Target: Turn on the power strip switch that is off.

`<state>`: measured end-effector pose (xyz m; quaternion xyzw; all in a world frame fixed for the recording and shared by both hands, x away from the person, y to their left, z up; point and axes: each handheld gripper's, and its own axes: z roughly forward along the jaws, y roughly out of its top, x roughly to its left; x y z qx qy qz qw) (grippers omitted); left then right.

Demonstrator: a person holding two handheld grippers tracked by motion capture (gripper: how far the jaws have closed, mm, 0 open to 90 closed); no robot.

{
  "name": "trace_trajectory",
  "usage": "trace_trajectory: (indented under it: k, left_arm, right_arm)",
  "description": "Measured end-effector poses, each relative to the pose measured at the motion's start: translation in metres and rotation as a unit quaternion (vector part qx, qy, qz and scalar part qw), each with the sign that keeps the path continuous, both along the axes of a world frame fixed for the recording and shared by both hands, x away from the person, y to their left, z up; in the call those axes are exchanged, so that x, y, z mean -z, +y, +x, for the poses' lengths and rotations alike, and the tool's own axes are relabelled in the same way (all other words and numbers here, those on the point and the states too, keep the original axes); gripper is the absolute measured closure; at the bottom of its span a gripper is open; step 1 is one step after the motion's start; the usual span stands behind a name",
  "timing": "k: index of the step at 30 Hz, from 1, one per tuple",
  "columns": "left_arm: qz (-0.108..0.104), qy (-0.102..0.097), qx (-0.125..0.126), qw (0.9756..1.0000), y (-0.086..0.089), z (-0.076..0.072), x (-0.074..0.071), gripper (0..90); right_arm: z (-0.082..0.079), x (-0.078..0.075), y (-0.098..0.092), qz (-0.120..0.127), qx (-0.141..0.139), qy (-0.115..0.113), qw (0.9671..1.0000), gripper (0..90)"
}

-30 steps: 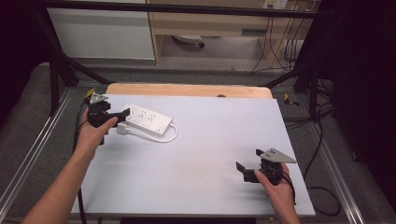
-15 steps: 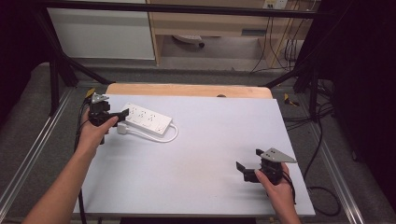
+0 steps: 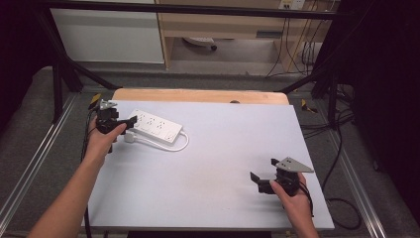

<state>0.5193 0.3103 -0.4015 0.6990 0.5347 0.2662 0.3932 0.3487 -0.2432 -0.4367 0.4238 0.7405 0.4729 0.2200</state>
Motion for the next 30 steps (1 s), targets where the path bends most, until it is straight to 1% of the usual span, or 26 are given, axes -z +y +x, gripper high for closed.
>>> trace_trajectory:
  k: [1, 4, 5, 7, 9, 14, 15, 17, 19, 20, 21, 23, 24, 26, 28, 30]
  left_arm:
    - [0.001, 0.002, 0.000, 1.0000, -0.001, 0.000, 0.001, 20.6]
    - [0.005, 0.006, 0.003, 1.0000, -0.002, 0.001, 0.002, 25.8]
    - [0.005, 0.009, 0.005, 0.9999, -0.003, 0.001, 0.003, 26.2]
    - [0.005, 0.011, 0.009, 0.9999, -0.004, 0.001, 0.003, 29.6]
    - [0.009, 0.011, 0.011, 0.9998, -0.005, 0.001, 0.003, 31.2]
    - [0.012, 0.013, 0.015, 0.9997, -0.007, 0.000, 0.003, 45.2]
    - [0.012, 0.013, 0.018, 0.9997, -0.008, 0.000, 0.004, 45.2]
    - [0.016, 0.015, 0.020, 0.9996, -0.008, 0.001, 0.004, 49.7]
    - [0.015, 0.018, 0.020, 0.9995, -0.009, 0.000, 0.004, 55.6]
    - [0.013, 0.018, 0.020, 0.9995, -0.009, 0.000, 0.005, 56.8]
    - [0.011, 0.018, 0.023, 0.9995, -0.010, 0.000, 0.005, 62.6]
    - [0.011, 0.018, 0.028, 0.9994, -0.010, 0.000, 0.005, 63.8]
    - [0.007, 0.015, 0.032, 0.9993, -0.011, 0.000, 0.004, 67.7]
    - [0.005, 0.015, 0.035, 0.9993, -0.011, 0.000, 0.005, 71.1]
    - [-0.003, 0.018, 0.038, 0.9991, -0.012, 0.000, 0.005, 74.8]
    - [-0.001, 0.016, 0.046, 0.9988, -0.013, 0.000, 0.006, 78.0]
  right_arm:
    - [0.000, 0.000, 0.000, 0.001, 0.000, 0.000, 1.0000, 3.4]
    - [0.000, 0.000, 0.000, 0.001, 0.001, -0.001, 1.0000, 3.3]
    - [0.000, 0.000, 0.000, 0.001, 0.001, -0.001, 1.0000, 3.4]
    - [0.000, 0.000, 0.000, 0.001, 0.001, -0.001, 1.0000, 3.4]
    - [0.000, 0.000, 0.000, 0.001, 0.001, -0.001, 1.0000, 3.4]
    - [0.000, 0.000, 0.000, 0.000, 0.000, -0.001, 1.0000, 3.4]
    - [0.000, 0.000, 0.000, 0.000, 0.000, -0.001, 1.0000, 3.4]
    - [0.000, 0.000, 0.000, 0.000, 0.000, -0.001, 1.0000, 3.4]
    - [0.000, 0.000, 0.000, 0.000, 0.000, -0.001, 1.0000, 3.4]
    - [0.000, 0.000, 0.000, -0.001, 0.000, -0.002, 1.0000, 3.4]
    - [0.000, 0.000, 0.000, -0.001, 0.000, -0.002, 1.0000, 3.4]
    - [0.000, 0.000, 0.000, 0.000, 0.000, -0.001, 1.0000, 3.4]
    - [0.000, 0.000, 0.000, 0.001, 0.000, -0.002, 1.0000, 3.4]
    - [0.000, 0.000, 0.000, 0.000, -0.001, -0.002, 1.0000, 3.4]
    - [0.000, 0.000, 0.000, 0.000, -0.001, -0.002, 1.0000, 3.4]
    - [0.000, 0.000, 0.000, 0.000, -0.001, -0.002, 1.0000, 3.4]
